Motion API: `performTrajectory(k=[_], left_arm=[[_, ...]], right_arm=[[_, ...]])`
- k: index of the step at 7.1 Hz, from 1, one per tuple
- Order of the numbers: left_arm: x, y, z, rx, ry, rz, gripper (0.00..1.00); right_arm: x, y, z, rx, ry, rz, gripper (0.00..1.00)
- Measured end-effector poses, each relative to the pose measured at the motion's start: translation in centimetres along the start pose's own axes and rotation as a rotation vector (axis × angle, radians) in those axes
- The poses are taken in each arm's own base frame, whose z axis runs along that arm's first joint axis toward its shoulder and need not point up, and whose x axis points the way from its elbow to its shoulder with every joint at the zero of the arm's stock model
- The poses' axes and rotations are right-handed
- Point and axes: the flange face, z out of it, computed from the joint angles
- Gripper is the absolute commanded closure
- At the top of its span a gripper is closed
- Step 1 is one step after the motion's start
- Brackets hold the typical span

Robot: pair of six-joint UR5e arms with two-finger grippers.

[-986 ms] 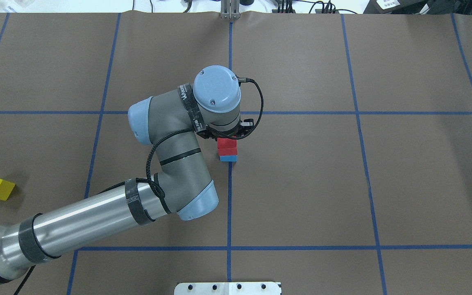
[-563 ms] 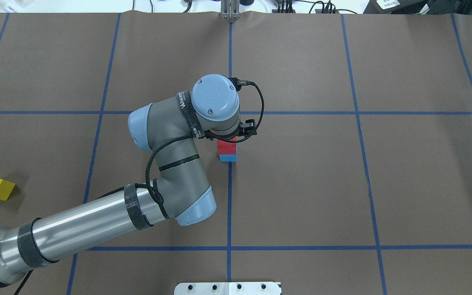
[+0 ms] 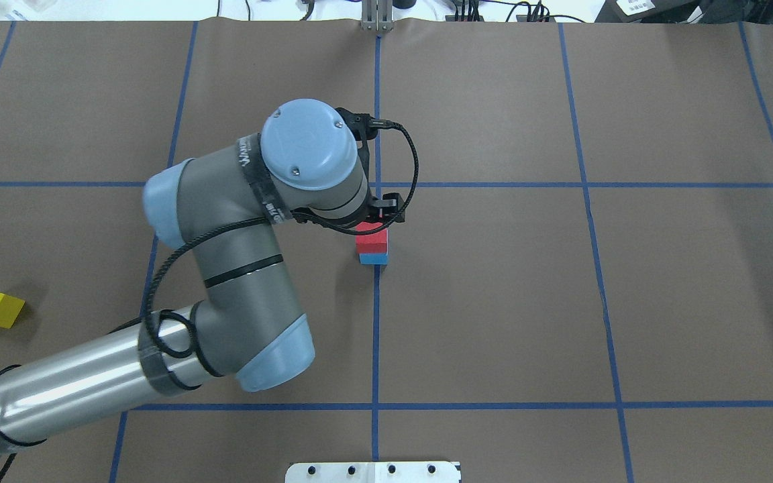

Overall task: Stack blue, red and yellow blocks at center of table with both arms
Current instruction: 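Move the left gripper back to the yellow cube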

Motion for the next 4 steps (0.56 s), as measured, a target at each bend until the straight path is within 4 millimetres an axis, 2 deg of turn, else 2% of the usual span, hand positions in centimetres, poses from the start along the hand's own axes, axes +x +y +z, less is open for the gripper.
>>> performTrajectory(k=[1, 2, 4], left_arm=[[-4.5, 0.7, -2.7, 0.002, -0.013, 0.060, 0.00], [-9.9, 1.1, -4.3, 0.003, -0.037, 0.119, 0.00], [-22.7, 1.5, -6.0, -0.039, -0.100, 0.236, 0.00]], right_arm=[[-0.1, 0.0, -0.1, 0.001, 0.000, 0.001, 0.00], [-0.1, 0.0, -0.1, 0.002, -0.001, 0.001, 0.00], [-0.2, 0.0, -0.1, 0.003, -0.001, 0.001, 0.00]])
